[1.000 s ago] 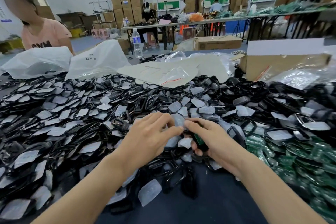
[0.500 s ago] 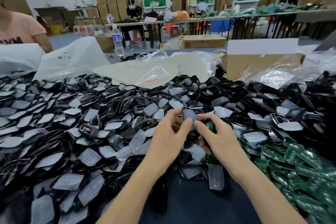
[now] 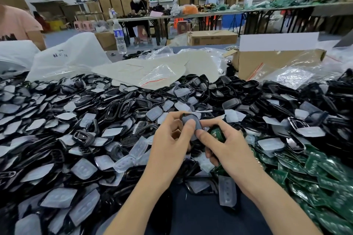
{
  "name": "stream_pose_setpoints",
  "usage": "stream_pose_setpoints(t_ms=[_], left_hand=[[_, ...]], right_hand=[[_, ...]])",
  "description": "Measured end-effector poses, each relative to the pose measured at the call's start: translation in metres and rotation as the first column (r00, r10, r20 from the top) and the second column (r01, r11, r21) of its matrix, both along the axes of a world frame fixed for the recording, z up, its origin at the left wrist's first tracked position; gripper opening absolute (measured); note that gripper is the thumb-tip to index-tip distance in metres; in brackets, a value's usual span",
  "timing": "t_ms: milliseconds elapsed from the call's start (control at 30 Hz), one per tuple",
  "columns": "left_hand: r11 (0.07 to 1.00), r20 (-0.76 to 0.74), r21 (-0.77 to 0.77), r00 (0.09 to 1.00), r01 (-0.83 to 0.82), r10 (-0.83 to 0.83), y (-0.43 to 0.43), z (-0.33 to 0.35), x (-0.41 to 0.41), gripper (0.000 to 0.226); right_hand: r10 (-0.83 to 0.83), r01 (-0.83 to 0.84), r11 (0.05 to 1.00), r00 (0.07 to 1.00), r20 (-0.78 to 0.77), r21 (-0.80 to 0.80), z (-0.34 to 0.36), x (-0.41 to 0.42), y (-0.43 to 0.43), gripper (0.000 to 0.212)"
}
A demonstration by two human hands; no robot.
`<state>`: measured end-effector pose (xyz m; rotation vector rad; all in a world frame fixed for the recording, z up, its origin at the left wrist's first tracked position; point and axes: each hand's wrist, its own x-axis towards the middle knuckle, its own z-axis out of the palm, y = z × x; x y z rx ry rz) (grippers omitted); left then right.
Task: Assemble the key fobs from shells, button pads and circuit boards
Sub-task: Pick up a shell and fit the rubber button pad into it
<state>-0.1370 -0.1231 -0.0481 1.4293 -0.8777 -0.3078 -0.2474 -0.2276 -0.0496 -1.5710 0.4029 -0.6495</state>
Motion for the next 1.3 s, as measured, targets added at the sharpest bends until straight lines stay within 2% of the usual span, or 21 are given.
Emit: stream_pose_setpoints(t_ms=[233, 500, 633, 867, 1133, 1300], left_hand=[[0.999, -0.069, -0.014, 0.997, 0.031, -0.032, 0.0029, -0.0007, 0.0017, 0.011], [0.998, -0.002, 0.018, 0.999, -0.054, 0.054, 0.0016, 0.0008, 0.0003, 0.016], [0.997, 0.026, 0.008, 0.997, -0.076, 0.075, 0.0017, 0.0016, -0.0011, 0.016], [0.997, 0.066, 0.010, 0.995, -0.077, 0.076, 0.0019, -0.0015, -0.0032, 0.015], [0.999, 0.077, 0.031, 0.996, -0.045, 0.042, 0.0026, -0.0009, -0.0004, 0.013], [1.000, -0.025, -0.023, 1.000, -0.003, 0.003, 0.0025, 0.0009, 0.0014, 0.013]], right_hand=[[0.024, -0.024, 1.000, 1.000, -0.013, -0.010, 0.0011, -0.0012, -0.0014, 0.010], [0.001, -0.001, 1.000, 0.999, -0.044, 0.007, -0.0001, -0.0014, -0.0017, 0.010], [0.027, -0.025, 0.998, 0.999, -0.033, 0.063, 0.0014, -0.0016, 0.0017, 0.022], [0.049, -0.042, 0.995, 0.996, -0.073, 0.090, 0.0021, -0.0029, 0.0008, 0.013], [0.045, -0.037, 0.983, 0.998, -0.038, 0.181, -0.0013, -0.0035, -0.0045, 0.012], [0.026, -0.028, 0.983, 1.000, 0.010, 0.182, -0.0003, -0.0008, -0.0007, 0.020]])
